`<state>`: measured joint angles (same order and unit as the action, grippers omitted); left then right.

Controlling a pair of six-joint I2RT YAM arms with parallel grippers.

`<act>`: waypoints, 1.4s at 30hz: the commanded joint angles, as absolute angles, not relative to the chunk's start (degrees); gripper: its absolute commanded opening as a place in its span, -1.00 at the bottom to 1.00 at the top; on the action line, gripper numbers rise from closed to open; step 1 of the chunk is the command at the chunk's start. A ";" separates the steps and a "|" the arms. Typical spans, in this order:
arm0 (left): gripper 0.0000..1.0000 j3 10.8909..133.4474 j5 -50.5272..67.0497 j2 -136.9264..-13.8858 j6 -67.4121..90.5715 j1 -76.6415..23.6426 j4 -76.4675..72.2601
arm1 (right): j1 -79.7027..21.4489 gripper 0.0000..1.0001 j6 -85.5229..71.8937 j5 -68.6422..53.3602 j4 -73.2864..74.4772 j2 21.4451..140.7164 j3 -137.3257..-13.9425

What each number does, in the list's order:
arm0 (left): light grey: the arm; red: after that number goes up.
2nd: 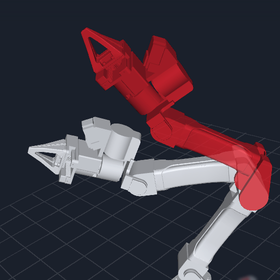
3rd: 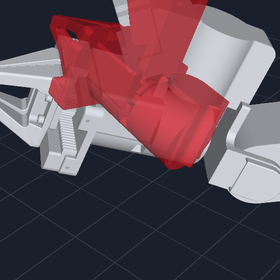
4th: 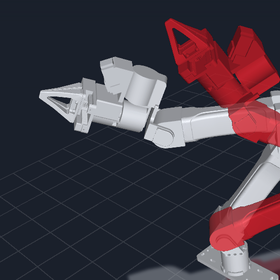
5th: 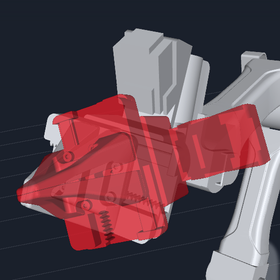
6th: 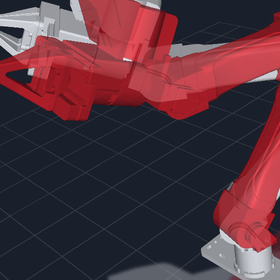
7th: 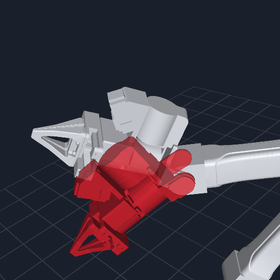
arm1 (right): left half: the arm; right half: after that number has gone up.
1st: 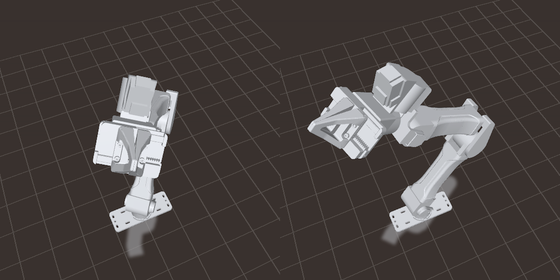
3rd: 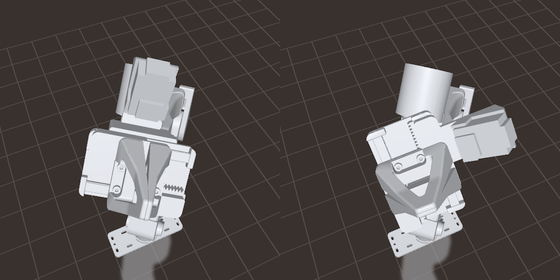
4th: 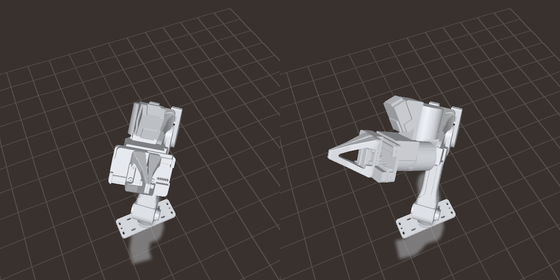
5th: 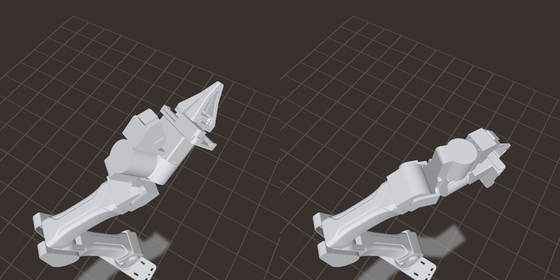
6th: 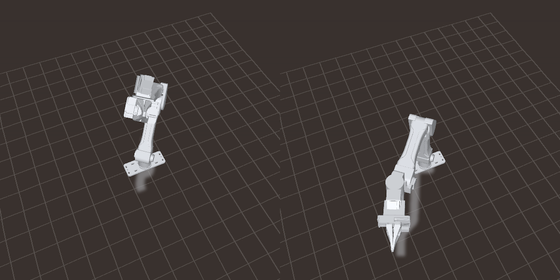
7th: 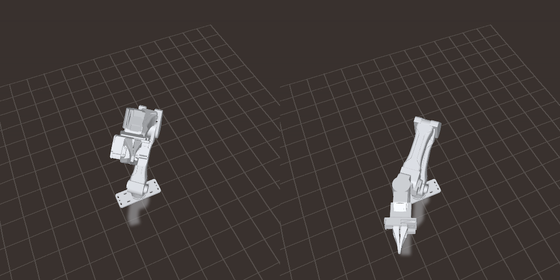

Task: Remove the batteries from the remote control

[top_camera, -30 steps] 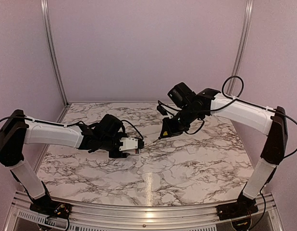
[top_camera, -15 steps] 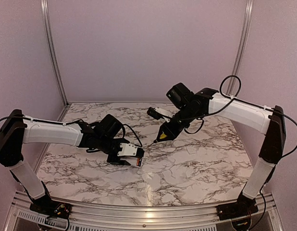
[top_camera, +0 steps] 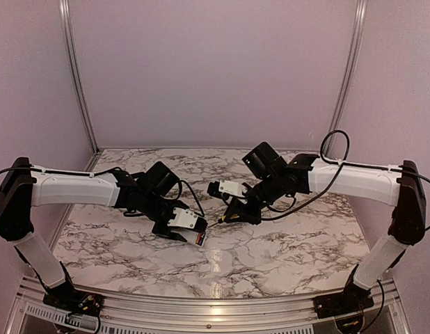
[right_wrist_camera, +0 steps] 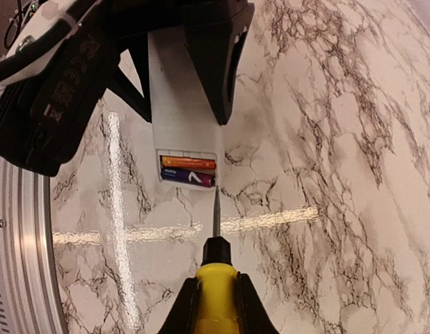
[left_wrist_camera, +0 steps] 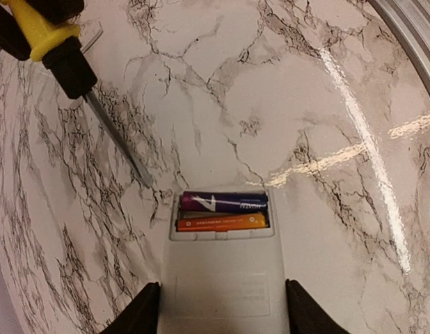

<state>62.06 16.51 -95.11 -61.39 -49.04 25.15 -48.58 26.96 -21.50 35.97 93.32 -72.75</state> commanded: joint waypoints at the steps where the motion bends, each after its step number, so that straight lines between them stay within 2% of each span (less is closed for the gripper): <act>1: -1.00 64.78 18.10 -94.70 -63.76 -49.20 28.70 | -48.43 -1.00 33.03 -23.42 27.65 92.67 -70.58; 19: -1.00 65.50 17.08 -95.55 -64.31 -49.40 29.96 | -49.21 -1.00 36.51 -23.89 27.54 93.11 -69.18; 25: -1.00 63.84 11.38 -95.52 -58.28 -49.56 22.38 | -49.14 -1.00 15.77 -15.83 31.45 96.07 -74.54; 33: -1.00 65.75 3.09 -97.78 -47.56 -51.61 16.43 | -47.47 -1.00 -13.99 -8.87 45.32 97.45 -83.48; 37: -1.00 68.28 -2.01 -100.73 -44.19 -52.92 16.09 | -47.38 -1.00 -22.15 -1.21 49.02 96.13 -86.82; 42: -1.00 71.82 -6.83 -103.95 -38.75 -54.40 15.93 | -47.29 -1.00 -25.25 -2.04 49.41 96.67 -87.65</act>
<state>68.16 -1.48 -101.78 -45.10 -53.32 18.26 -47.59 -18.13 -4.51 46.44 97.60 -85.58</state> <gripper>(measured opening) 0.578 0.130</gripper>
